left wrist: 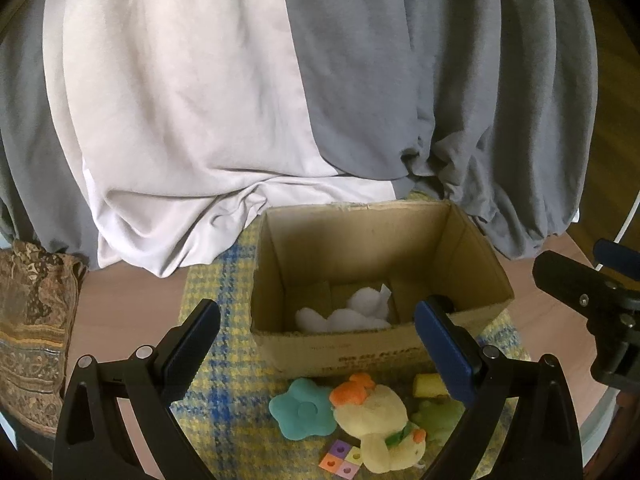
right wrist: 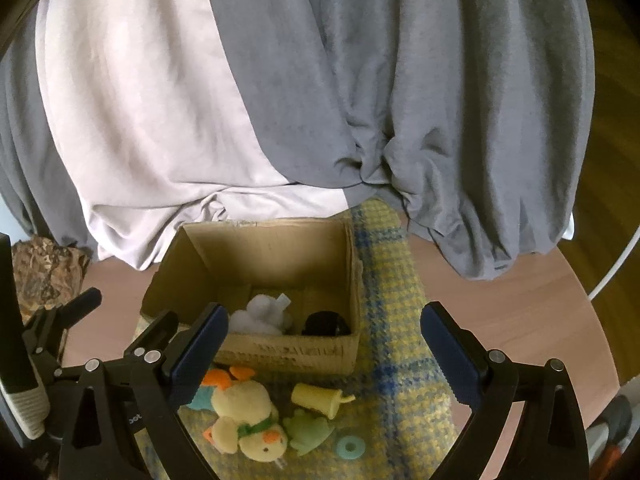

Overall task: Organize objects
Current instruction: 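Withdraw both grippers from the box toward the remaining toys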

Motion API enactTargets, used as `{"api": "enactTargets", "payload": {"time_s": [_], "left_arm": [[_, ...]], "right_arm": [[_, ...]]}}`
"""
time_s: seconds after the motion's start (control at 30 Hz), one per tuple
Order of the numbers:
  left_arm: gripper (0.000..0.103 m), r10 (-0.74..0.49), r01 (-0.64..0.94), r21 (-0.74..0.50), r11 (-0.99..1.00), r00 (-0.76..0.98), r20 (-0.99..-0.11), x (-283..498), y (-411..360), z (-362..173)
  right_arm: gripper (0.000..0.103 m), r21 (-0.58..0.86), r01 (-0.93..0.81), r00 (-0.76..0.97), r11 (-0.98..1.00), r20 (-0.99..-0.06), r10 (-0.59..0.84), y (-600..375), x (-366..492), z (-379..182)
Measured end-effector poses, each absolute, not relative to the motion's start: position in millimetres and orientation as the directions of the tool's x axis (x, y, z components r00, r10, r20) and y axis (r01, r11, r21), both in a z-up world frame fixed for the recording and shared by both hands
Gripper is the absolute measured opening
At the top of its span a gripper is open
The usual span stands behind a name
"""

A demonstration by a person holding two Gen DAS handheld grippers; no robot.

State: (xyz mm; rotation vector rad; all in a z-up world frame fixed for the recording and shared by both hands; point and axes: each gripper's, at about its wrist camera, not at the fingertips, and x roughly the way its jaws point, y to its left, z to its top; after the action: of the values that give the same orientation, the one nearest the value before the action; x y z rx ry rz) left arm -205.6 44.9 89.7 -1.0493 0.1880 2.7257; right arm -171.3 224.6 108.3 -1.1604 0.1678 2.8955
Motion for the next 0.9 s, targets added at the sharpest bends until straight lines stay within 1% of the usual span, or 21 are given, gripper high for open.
{"api": "enactTargets", "payload": {"time_s": [0.33, 0.9], "left_arm": [[0.099, 0.144, -0.241, 0.051, -0.969, -0.723, -0.676, -186, 48, 78], [0.099, 0.135, -0.238, 0.053, -0.97, -0.703, -0.698, -154, 62, 37]], "right_arm": [[0.097, 0.094, -0.069, -0.719, -0.993, -0.694, -0.016, 229, -152, 94], [0.097, 0.083, -0.099, -0.705, -0.992, -0.709, 0.011, 246, -118, 59]]}}
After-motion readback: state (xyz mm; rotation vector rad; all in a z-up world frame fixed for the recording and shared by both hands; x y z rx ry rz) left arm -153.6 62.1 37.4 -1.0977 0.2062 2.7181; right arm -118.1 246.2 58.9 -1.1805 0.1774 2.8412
